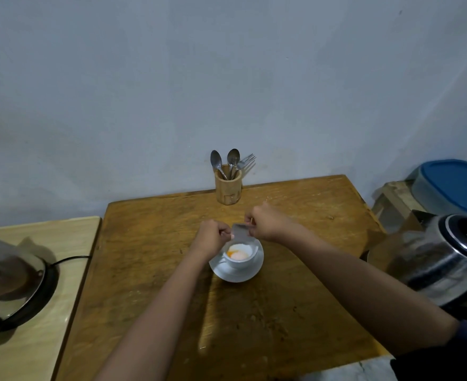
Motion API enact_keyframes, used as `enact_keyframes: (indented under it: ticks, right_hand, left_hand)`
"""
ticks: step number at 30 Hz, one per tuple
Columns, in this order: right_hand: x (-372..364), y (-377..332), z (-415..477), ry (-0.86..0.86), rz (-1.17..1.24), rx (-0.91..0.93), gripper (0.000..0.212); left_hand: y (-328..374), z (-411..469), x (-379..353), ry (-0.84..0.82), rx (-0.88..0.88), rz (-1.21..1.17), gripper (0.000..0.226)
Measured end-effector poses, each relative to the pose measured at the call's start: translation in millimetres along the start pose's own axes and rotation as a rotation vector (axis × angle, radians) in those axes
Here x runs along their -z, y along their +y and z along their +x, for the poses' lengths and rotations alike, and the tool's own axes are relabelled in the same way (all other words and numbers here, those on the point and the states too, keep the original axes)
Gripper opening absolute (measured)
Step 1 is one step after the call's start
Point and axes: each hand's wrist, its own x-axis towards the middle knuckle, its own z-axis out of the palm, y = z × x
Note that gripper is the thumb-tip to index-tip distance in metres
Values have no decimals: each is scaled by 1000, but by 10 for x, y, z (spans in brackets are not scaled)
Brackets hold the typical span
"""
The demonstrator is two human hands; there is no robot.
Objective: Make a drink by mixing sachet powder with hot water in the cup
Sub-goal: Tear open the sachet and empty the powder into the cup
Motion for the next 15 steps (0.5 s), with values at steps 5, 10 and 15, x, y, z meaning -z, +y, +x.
enact_keyframes:
  ticks: [5, 10, 15]
  right_hand:
    - [-25, 2, -1, 17, -44, 3, 15]
    - [-8, -94, -9, 38, -159, 46, 14]
    - [-12, -115, -15, 38, -156, 63, 10]
  left_hand:
    - [10, -25, 25, -10, -7, -4, 7]
    - [74, -37, 93, -71, -57, 40, 30]
    - [86, -60, 162, -65, -82, 37, 20]
